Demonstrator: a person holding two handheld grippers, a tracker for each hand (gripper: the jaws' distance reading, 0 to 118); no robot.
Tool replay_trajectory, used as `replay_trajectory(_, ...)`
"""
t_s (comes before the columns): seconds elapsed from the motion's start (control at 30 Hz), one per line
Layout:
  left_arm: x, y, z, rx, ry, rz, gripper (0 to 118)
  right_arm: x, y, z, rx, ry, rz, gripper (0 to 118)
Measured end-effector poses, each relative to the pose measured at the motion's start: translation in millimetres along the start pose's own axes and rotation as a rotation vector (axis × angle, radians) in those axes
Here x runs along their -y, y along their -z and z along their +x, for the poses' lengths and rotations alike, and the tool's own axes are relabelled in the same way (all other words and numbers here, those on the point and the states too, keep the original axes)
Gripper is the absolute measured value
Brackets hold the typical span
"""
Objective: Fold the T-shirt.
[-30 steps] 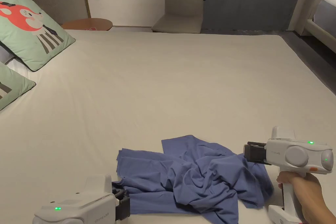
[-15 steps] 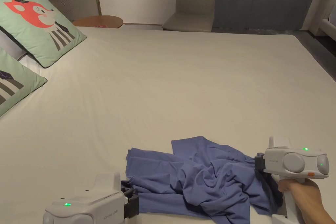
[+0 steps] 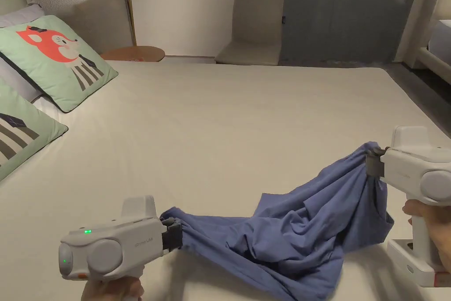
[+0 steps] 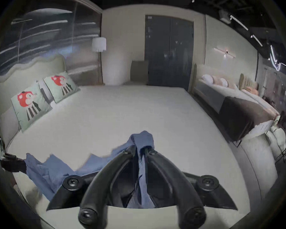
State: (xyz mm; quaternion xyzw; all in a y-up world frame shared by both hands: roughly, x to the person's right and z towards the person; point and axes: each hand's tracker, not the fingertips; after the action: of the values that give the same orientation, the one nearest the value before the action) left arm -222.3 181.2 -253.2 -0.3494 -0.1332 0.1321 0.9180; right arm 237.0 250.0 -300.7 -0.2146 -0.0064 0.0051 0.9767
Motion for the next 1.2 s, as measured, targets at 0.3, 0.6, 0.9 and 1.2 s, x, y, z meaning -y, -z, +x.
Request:
replay_trajectory(0.3, -122, -22, 4, -0.064, 0.099, 0.210, 2, -87, -16, 11, 0.083, -0.060, 0.201, 9)
replay_trajectory(0.6, -257, -29, 8, -0.161, 0.170, 0.391, 2, -162, -14, 24, 0.199, -0.121, 0.396, 9)
replay_trajectory(0.9, -370, -14, 7, -0.267, 0.174, 0.535, 2, -219, 18, 39, 0.265, -0.168, 0.483, 9)
replay_trajectory(1.2, -380, 23, -24, -0.354, 0.206, 0.630, 2, -201, 64, 7, 0.285, -0.220, 0.537, 9)
